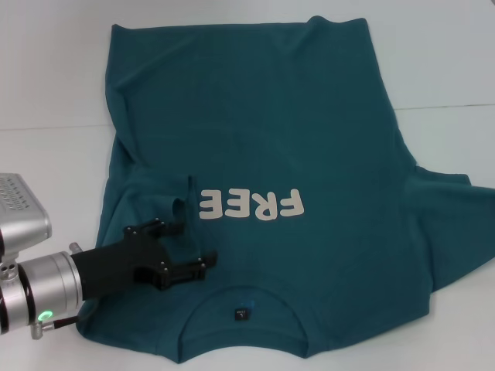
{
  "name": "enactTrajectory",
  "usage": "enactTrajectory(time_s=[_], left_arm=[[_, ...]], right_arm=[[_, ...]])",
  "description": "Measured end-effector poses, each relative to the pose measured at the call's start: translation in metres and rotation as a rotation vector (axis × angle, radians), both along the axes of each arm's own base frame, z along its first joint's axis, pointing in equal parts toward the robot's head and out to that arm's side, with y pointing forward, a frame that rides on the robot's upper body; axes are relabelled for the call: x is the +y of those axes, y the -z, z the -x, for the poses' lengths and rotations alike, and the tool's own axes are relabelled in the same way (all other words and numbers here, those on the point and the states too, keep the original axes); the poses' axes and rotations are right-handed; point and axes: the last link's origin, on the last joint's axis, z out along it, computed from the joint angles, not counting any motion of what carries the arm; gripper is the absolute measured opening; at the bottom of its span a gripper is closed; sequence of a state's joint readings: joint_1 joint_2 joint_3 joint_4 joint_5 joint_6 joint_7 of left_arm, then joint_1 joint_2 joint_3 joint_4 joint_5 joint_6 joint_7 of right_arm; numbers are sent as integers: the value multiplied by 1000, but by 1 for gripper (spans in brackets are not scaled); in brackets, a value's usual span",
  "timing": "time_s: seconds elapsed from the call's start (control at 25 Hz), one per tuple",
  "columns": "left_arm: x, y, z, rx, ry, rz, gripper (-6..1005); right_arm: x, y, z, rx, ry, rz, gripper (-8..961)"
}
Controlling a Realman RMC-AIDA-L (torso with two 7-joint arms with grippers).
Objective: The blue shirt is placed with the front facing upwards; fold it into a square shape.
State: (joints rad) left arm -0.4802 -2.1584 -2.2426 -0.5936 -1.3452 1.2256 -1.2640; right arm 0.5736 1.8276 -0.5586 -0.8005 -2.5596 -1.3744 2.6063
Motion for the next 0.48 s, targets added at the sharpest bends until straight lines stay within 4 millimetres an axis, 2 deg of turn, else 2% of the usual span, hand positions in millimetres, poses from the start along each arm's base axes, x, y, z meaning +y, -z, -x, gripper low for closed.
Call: enactTrajectory(time_s=[0.48], left_arm=[[0,0,0,0,1,0,877]], right_arm=[[12,-10,19,-10,-45,-6,22]])
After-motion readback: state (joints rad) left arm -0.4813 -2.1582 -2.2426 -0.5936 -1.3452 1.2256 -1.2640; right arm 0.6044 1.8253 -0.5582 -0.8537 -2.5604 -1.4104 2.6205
